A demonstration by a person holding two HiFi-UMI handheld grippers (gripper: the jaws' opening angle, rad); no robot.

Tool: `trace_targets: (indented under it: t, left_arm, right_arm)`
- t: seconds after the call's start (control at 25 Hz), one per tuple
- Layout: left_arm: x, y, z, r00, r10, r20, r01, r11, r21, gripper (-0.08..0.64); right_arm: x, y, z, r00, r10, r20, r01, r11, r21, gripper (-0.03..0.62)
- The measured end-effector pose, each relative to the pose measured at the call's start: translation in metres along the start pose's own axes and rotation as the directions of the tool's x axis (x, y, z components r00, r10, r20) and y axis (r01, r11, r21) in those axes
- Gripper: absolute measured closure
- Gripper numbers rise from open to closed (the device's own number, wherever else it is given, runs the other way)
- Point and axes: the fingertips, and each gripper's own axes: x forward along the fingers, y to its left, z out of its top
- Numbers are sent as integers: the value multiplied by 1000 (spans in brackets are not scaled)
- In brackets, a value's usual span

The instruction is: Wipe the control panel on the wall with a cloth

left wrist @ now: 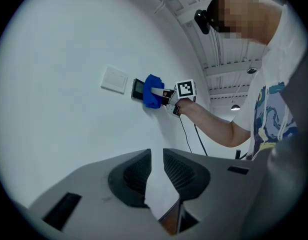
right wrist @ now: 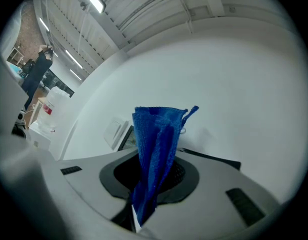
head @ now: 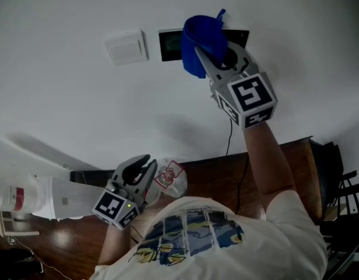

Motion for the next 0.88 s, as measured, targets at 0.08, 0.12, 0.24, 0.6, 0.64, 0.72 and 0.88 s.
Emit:
trace_targets:
  t: [0.08, 0.12, 0.24, 0.6, 0.64, 0.72, 0.88]
  left_arm:
    - [8, -7, -1, 1000, -2, -4, 2, 1000, 0, 488]
    - [11, -9, -1, 1000, 1, -9, -1, 1000, 3, 488]
    - [21, -15, -1, 1000, 14, -16, -14, 1000, 2, 488]
    - [51, -34, -2, 999, -6, -32, 6, 1000, -2, 488]
    - [53, -36, -2, 999, -11, -33, 11, 1000, 1, 488]
    - [54, -40, -1, 999, -18, -35, 18, 1000, 6, 488]
    - [51, -40, -2, 999, -18, -45, 18, 1000, 5, 488]
  right_arm:
    - [-11, -15, -5, 1000, -17, -8, 17, 1000, -18, 517]
    - [-17, -23, -8, 1000, -26, -12, 25, 999, -23, 517]
    - [-36, -47, -17, 998, -56, -20, 55, 998, -24, 516]
    - [-79, -106, -44, 989, -136, -55, 134, 990, -42, 515]
    - [-83, -112, -47, 987, -150, -62, 147, 988, -44, 515]
    - [-91, -123, -55, 981, -178, -77, 176, 984, -31, 517]
    - [-95, -134, -65, 974, -206, -97, 204, 979, -24, 517]
